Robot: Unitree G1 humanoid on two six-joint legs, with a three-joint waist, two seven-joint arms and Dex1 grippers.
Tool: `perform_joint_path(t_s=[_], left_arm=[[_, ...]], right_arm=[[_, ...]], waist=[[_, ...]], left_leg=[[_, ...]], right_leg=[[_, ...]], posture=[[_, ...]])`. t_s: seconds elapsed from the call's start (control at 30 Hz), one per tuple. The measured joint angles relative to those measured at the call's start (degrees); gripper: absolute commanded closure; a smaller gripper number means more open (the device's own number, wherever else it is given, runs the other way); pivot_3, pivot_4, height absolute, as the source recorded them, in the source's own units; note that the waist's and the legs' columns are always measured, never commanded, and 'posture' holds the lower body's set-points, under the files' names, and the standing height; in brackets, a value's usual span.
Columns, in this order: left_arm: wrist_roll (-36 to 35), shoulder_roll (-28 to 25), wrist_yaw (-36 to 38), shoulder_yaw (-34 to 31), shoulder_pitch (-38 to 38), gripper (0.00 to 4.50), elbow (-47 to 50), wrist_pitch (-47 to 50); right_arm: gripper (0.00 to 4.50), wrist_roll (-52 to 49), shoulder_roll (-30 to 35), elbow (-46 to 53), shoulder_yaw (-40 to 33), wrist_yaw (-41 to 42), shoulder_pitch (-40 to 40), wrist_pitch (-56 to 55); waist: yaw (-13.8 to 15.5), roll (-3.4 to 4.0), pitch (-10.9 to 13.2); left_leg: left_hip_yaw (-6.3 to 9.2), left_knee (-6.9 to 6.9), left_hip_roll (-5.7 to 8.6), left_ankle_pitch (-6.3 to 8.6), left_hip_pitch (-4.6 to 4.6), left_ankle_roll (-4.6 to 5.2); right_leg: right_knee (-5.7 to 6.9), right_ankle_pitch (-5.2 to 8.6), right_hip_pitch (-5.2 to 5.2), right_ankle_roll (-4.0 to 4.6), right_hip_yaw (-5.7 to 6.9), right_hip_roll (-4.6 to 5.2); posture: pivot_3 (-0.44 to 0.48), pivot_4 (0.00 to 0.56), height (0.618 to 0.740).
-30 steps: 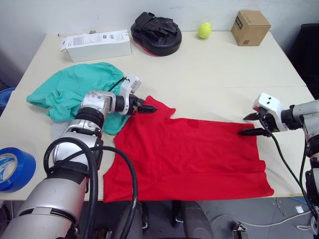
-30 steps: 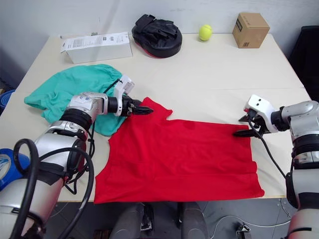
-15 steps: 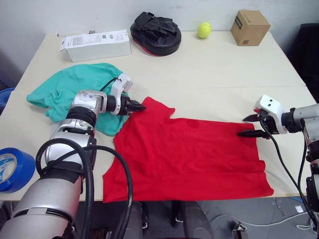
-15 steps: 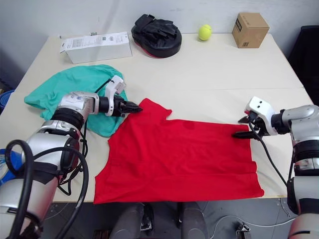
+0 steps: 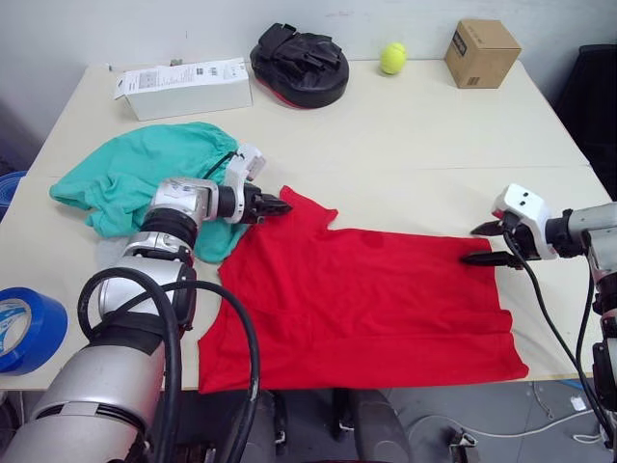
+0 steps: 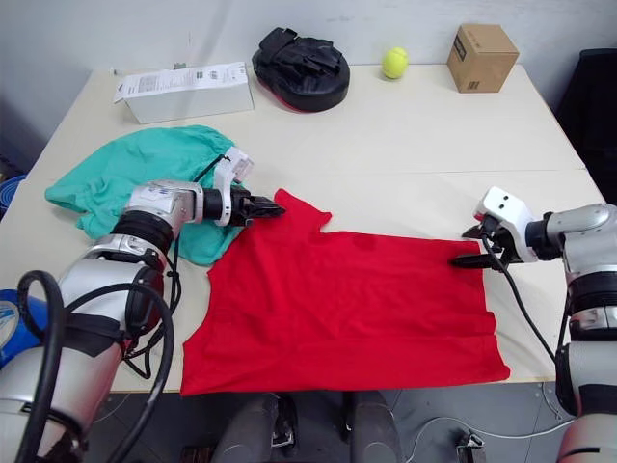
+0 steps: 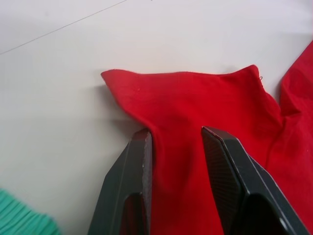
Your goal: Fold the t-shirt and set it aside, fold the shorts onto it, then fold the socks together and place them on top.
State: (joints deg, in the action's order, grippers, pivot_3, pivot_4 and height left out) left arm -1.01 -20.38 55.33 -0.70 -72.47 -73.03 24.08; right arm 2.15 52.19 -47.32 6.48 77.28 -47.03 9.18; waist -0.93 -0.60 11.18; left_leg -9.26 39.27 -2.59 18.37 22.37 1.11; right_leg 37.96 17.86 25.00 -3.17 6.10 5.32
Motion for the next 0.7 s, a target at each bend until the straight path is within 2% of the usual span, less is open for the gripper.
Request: perform_joint_path(t_s=[0.13,0.3,0.33,0.6,0.7], left_arm=[[0.1,0.0,-0.1,-0.1,0.0,4.48,0.0,-0.5],[0.1,-0.5,1.4,-0.1,0.0,4.50,0.0,-0.4],[0.1,-0.6,1.9,-0.2,0.0,4.50,0.0,-0.4],[-0.8,-2.5,6.8,-1.0,0.0,4.50,0.8,-0.2],[-2.1,-4.0,10.3,-1.6,0.2,4.50,3.8,-0.3]], right_arm=[[2.58,0.3,0.3,-0.4,0.0,0.0,0.0,-0.4],[4.31,0.3,0.3,-0.4,0.0,0.6,0.0,-0.6],[4.48,0.3,0.3,-0.4,0.0,0.6,0.0,-0.7],[4.48,0.0,0.2,-0.6,-0.1,-0.1,-0.1,-1.6],[4.48,-1.0,0.3,-0.3,-0.7,-0.4,0.0,-2.4]], waist=[[0.0,0.00,0.0],[-0.2,0.00,0.0],[-0.2,0.00,0.0],[-0.6,0.00,0.0],[-0.7,0.00,0.0]], left_leg=[[0.00,0.00,0.00,0.00,0.00,0.00],[0.00,0.00,0.00,0.00,0.00,0.00],[0.00,0.00,0.00,0.00,0.00,0.00],[0.00,0.00,0.00,0.00,0.00,0.00],[-0.01,-0.01,-0.01,-0.01,0.01,-0.02]], right_leg=[[0.00,0.00,0.00,0.00,0.00,-0.01],[0.01,0.00,0.00,0.00,0.00,-0.02],[0.00,0.00,0.00,0.00,0.00,-0.02],[0.02,0.00,0.01,0.00,0.00,-0.02],[0.03,0.00,0.03,0.00,-0.01,-0.04]], posture=[[0.000,0.150,0.740],[0.000,0.150,0.740],[0.000,0.150,0.740],[0.000,0.150,0.740],[0.000,0.150,0.740]])
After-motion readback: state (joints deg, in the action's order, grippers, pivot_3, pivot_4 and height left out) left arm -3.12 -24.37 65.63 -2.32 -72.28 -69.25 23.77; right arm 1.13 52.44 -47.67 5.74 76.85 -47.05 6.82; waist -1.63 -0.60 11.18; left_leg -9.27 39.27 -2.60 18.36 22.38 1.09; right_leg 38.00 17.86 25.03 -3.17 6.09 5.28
